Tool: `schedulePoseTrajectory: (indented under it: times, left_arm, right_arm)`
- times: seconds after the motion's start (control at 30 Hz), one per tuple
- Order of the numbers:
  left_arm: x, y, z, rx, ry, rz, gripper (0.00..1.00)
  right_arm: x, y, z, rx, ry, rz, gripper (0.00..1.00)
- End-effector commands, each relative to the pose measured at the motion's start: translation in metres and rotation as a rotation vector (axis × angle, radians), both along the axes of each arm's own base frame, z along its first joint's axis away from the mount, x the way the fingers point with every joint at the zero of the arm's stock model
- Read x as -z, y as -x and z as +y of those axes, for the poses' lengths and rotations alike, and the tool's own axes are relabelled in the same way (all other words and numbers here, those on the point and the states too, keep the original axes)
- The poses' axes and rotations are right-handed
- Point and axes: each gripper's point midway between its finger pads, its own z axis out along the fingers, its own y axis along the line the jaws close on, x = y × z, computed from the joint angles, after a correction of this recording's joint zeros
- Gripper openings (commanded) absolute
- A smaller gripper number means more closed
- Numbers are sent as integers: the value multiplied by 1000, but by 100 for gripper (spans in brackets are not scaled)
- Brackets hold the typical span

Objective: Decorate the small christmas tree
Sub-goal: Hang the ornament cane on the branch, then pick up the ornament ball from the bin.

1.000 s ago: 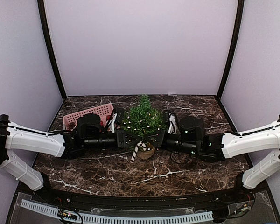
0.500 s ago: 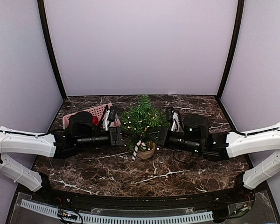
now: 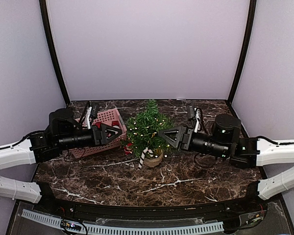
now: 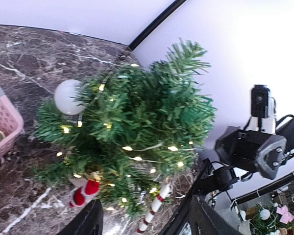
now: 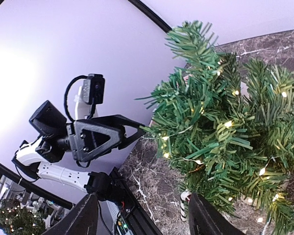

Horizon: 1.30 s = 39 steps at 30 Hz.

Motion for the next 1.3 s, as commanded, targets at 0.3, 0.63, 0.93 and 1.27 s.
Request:
schedulePoseTrajectory:
  times: [0.3,0.63,0.93,1.27]
  left_arm:
    - [15,-36,42,-40,-229,65,64]
    - [60,-112,128,-276,-291,169,65]
    - [118,-168,176,-407,-284,258,57]
    - [151,-228,183,-427,-314,268,66]
  right_arm:
    - [-20,-57,-58,242,155,-63,71]
    - [12,-120,-111,383,148,27,72]
    - [51,-149,-120,387,157,100,68]
    - [70,-159,-118,370,143,144,72]
